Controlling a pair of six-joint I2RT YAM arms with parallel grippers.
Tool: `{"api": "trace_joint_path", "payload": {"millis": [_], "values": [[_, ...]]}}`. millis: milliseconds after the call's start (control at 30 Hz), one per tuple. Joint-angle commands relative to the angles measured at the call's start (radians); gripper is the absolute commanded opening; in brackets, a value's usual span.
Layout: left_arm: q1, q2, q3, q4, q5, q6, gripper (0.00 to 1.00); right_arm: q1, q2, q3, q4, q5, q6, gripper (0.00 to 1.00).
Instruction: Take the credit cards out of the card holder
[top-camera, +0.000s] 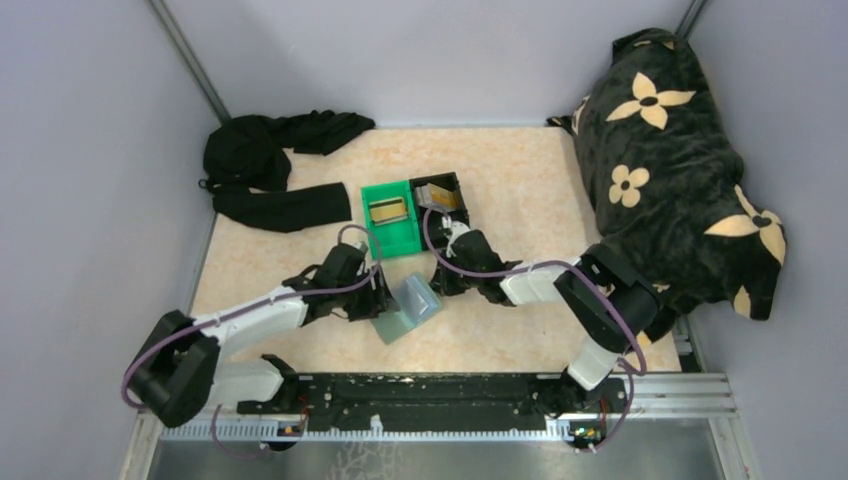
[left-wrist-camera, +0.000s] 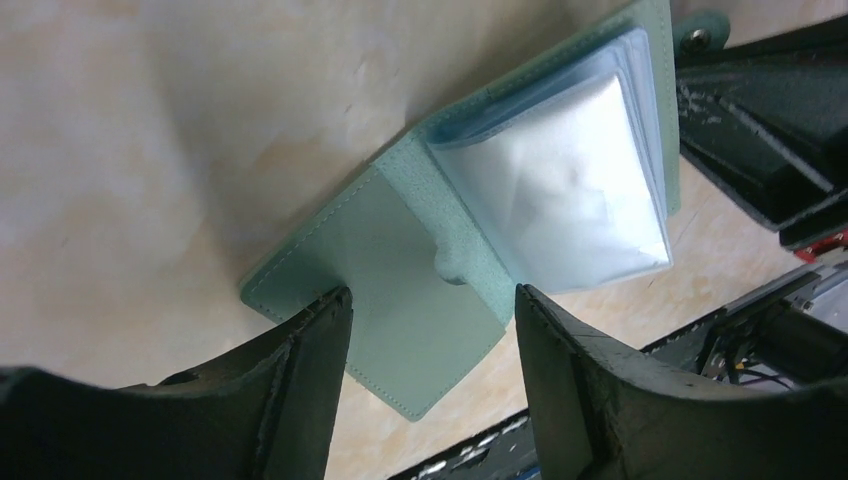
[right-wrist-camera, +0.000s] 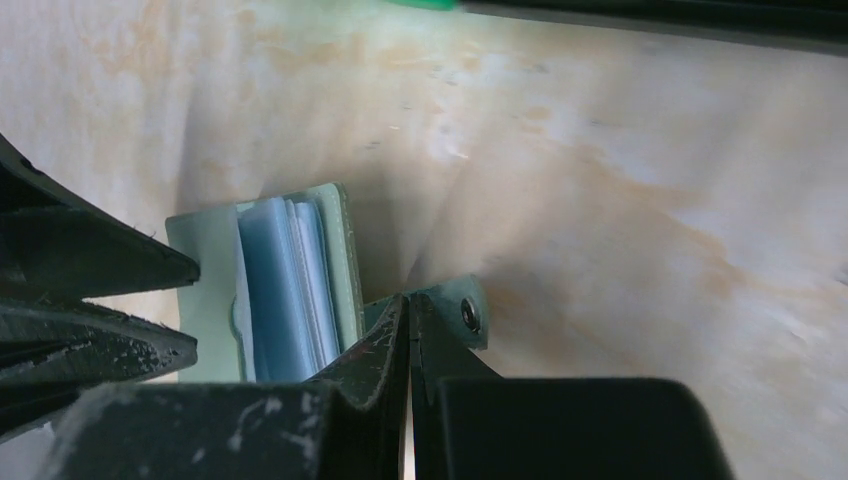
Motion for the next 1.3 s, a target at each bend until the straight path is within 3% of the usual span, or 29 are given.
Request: {"api": "trace_joint_path", "payload": {"millis": [0, 300, 767, 1267], "values": [[-0.002, 0.181, 0.072, 0.149, -0.056, 0.052, 0.68, -0.014, -0.086, -0.061, -0.081, 0.069, 0.002, 0.0], [0.001, 0.403, 0.213, 0.225, -0.008, 0.109, 0.68, -0.018, -0.214, -0.074, -0.199, 0.185, -0.013, 0.0], [0.001, 0.346, 0.202, 0.203, -0.025, 0.124, 0.67, -0.017, -0.375, 0.023, -0.329, 0.235, -0.067, 0.0], [0.0, 0.351, 0.223, 0.184, -0.029, 0.132, 0.67, 0.031, -0.309, 0.04, -0.331, 0.255, -0.064, 0.0]]}}
